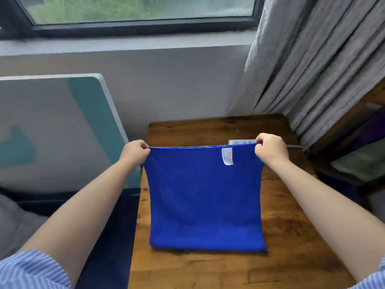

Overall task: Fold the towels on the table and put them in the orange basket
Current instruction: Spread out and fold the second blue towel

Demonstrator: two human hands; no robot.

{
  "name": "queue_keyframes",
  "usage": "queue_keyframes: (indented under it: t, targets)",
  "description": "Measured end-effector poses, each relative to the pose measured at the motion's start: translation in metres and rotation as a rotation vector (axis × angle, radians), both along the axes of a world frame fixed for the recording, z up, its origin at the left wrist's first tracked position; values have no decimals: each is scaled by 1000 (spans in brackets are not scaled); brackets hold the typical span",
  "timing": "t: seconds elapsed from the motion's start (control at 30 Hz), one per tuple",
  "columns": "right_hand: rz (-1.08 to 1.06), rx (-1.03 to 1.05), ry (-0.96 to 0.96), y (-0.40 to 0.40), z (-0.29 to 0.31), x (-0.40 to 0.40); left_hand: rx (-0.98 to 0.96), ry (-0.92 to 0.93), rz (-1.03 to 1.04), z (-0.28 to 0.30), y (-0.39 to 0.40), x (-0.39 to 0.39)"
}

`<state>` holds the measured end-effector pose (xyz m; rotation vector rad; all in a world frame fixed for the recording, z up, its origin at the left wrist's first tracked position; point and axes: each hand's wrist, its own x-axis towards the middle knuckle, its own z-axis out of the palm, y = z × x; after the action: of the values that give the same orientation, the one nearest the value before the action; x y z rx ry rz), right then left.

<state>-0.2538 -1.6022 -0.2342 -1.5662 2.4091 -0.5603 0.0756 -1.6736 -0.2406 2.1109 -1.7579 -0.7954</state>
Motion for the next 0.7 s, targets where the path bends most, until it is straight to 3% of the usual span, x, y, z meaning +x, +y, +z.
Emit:
queue_keyframes:
  t: [0.17,0.37,0.57,0.7]
  targets:
    - [5,84,37,-23,-51,-2,-60,-111,54,-58,-18,-12]
    - [-61,-3,26,-68,-70,-13,-122,68,130,-88,-56,-33]
    - [-115,-158,-62,-95,-85,-31,-292,57,76,-95,-79,-55]
    - [-80,-182,-110,-90,-103,-31,-257,41,18,-115,-72,-60]
